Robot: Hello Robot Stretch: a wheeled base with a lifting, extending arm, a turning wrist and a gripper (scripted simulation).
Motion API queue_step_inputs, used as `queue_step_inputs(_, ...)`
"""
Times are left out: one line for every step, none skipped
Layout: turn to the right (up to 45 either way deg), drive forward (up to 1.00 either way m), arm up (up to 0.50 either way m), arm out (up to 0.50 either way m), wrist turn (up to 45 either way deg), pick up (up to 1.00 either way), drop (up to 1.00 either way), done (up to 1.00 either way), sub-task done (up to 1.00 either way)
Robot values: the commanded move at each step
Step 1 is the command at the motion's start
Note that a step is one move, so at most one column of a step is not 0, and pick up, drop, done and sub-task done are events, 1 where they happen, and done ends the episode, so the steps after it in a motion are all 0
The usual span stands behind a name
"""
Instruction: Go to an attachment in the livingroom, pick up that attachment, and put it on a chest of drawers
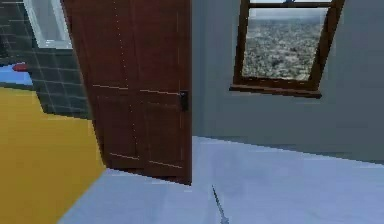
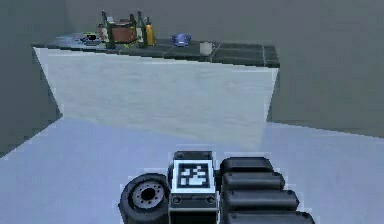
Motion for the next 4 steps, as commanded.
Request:
queue_step_inputs(-45.0,0.00,0.00,0.00,0.0,0.00,0.00,0.00,0.00)
queue_step_inputs(-6.0,0.00,0.00,0.00,0.0,0.00,0.00,0.00,0.00)
queue_step_inputs(0.0,1.00,0.00,0.00,0.0,0.00,0.00,0.00,0.00)
queue_step_inputs(0.0,1.00,0.00,0.00,0.0,0.00,0.00,0.00,0.00)
